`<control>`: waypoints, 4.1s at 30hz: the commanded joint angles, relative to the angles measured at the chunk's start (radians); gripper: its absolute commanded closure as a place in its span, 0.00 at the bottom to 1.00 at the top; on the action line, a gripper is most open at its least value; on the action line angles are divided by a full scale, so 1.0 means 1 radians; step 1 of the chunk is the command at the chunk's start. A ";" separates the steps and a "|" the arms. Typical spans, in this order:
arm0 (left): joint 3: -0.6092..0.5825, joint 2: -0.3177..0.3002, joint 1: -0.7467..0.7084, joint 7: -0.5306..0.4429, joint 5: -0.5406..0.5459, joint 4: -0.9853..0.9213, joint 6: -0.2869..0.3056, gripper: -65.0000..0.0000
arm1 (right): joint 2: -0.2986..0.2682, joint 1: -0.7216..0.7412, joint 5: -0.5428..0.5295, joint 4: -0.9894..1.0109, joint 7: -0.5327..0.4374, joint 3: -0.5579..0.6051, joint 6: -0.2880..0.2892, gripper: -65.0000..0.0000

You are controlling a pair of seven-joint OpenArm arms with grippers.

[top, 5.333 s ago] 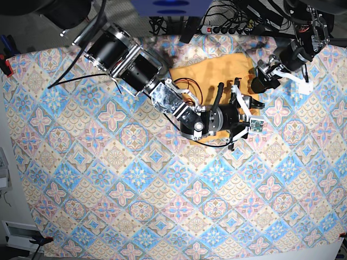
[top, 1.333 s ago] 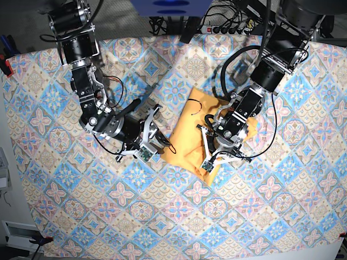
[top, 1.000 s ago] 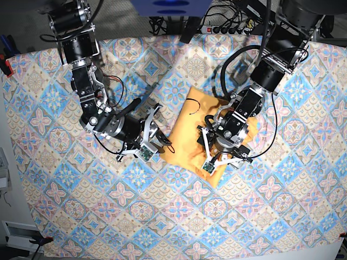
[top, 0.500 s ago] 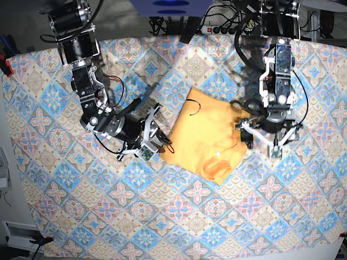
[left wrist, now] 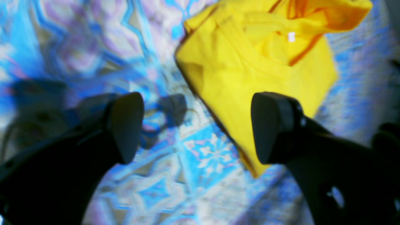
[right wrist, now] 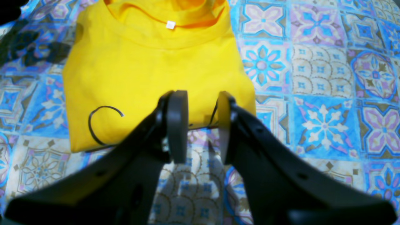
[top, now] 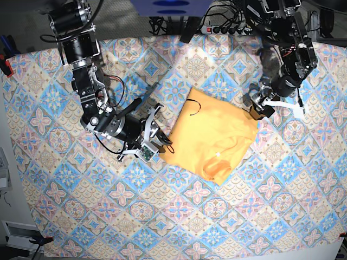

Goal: Fold the T-shirt properly
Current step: 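Press the folded bundle flat with both grippers, then lift the left gripper, then press and smooth the yellow bundle's edge with the left gripper, then grasp the bundle's corner with the right gripper and lift it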

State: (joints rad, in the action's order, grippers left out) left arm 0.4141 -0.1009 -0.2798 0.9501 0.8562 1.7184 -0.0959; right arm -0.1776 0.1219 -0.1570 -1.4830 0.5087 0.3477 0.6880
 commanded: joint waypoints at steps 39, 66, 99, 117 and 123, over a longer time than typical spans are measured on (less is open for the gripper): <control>-0.148 -0.010 0.327 -0.179 0.064 -0.617 0.009 0.24 | 0.000 0.020 -0.014 -0.026 -0.028 -0.008 0.005 0.76; -0.745 -0.116 0.778 -0.190 -0.171 -0.903 0.160 1.00 | -0.004 0.022 -0.014 -0.026 -0.026 -0.005 0.005 0.76; -0.783 -0.135 0.655 -0.202 -0.271 -0.601 0.147 0.67 | -0.024 0.060 -0.014 -0.028 0.009 -0.003 0.005 0.76; -0.392 -0.222 0.265 -0.049 -0.194 -0.119 0.043 0.67 | -0.004 0.233 -0.011 0.244 0.014 0.061 0.005 0.68; -0.383 -0.182 0.172 -0.049 -0.193 -0.042 0.043 0.67 | 0.010 0.325 -0.010 0.379 0.006 0.167 0.005 0.73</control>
State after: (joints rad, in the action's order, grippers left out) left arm 0.0250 -0.2741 -0.1184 0.9173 0.6605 1.6554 -0.0555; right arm -0.1642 0.4122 -0.1612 -1.0908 0.5343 0.5217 0.6987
